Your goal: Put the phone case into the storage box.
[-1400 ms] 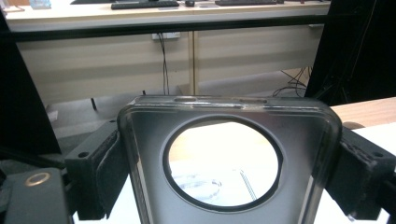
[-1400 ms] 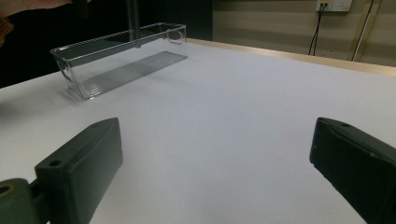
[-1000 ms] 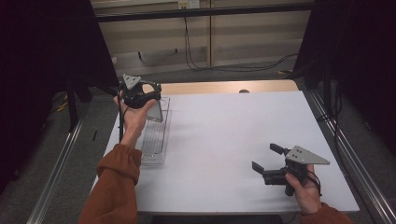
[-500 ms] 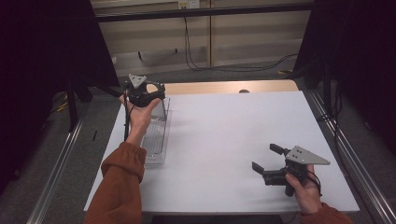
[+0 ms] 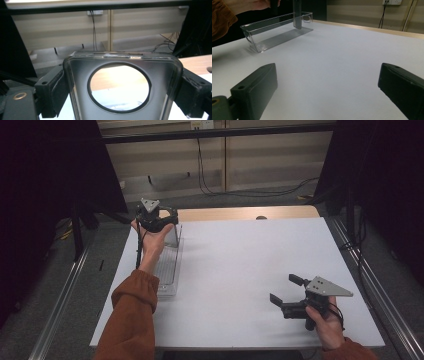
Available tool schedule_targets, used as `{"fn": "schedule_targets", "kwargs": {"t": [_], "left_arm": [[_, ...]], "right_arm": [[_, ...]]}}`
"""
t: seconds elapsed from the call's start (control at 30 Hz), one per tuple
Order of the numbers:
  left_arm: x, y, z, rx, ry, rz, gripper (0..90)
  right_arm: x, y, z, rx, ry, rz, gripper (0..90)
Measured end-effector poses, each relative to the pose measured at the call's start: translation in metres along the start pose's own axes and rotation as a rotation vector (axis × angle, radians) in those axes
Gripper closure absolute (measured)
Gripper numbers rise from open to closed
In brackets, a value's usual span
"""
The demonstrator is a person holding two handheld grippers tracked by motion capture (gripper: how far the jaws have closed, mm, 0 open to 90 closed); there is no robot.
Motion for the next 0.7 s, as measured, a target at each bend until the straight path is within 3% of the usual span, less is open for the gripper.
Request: {"fn": "schedule_targets", "kwargs": {"t": [0.43,0.7], "left_arm": [[-0.004,0.017,-0.005,0.003,-0.029,0.049,12.5],[-0.008,0.024,-0.008,0.000,-0.032,0.054,12.5]], "right_arm": [[0.001,-0.001,0.000,-0.002,-0.003,0.000,1.9],[0.000,-0.001,0.000,0.002,0.010,0.004,1.9]]}}
Point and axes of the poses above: each handheld gripper's, and its own axes: y roughly forward along the jaws, z roughly out of its top, x roughly to its right, the point moved 5 cm from there along y, roughly forward along the jaws, and after that the axes turned 12 degrees about x, right-handed, at the moved point
